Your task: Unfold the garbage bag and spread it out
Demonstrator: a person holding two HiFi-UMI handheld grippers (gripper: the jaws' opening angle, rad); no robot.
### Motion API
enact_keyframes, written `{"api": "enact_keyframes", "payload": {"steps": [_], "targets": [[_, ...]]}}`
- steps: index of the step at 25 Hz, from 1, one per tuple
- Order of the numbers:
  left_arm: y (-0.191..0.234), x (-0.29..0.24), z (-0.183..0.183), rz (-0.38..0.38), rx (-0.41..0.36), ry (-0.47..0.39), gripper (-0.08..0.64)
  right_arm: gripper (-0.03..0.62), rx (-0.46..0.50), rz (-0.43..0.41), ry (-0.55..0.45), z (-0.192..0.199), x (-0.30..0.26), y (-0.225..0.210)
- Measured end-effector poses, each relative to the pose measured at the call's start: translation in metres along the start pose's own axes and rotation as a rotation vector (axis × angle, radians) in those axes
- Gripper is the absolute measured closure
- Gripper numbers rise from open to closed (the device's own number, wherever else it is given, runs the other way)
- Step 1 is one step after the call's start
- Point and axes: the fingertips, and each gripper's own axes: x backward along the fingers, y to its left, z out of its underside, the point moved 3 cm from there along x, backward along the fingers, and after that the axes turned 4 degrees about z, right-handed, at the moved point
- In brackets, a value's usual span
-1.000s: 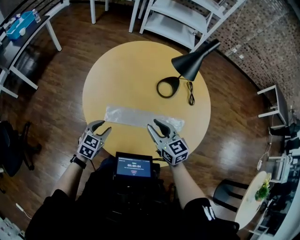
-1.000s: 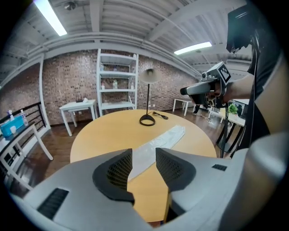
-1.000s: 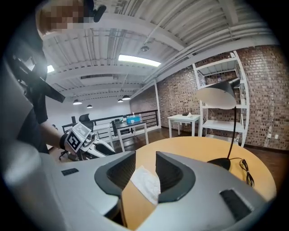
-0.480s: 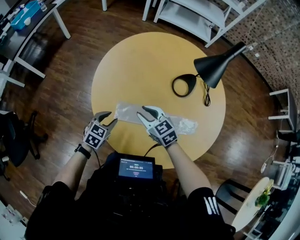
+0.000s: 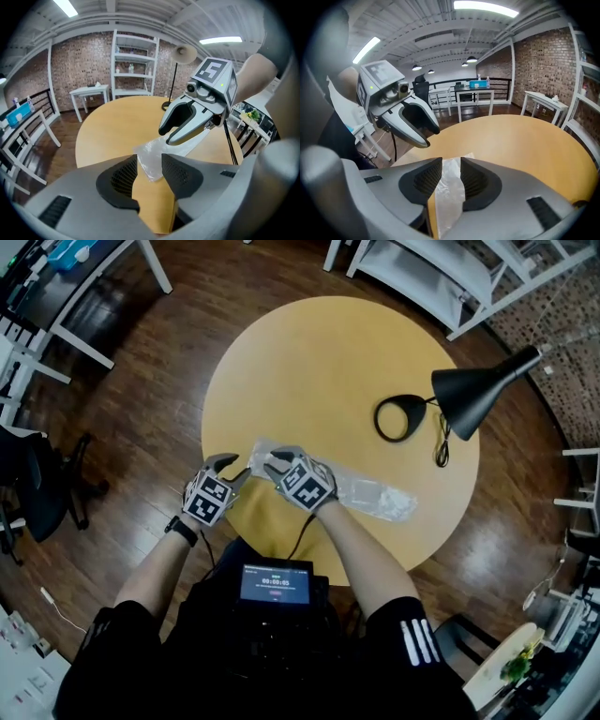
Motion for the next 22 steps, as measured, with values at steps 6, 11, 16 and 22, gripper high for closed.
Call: {"api": "enact_keyframes", "payload": {"steps": [6, 11, 16, 22], "targets": [[0.003, -0.006, 0.017, -0.005, 0.021, 0.02, 0.393, 0.488, 0.085, -0.07, 0.146, 0.02, -0.055, 0.015], [0.005, -0.012, 0.025, -0.004, 0.028, 0.029, 0.393, 0.497, 0.135, -0.111, 0.256, 0.038, -0.079, 0.024], [0.009, -0.015, 0.029, 0.006, 0.033, 0.029, 0.393, 0.516, 0.138, -0.085, 0.253, 0.029, -0.086, 0.017], [0.01, -0.016, 0.031, 0.014, 0.032, 0.025, 0.393, 0.569, 0.062, -0.102, 0.226, 0.034, -0.087, 0.017]]}}
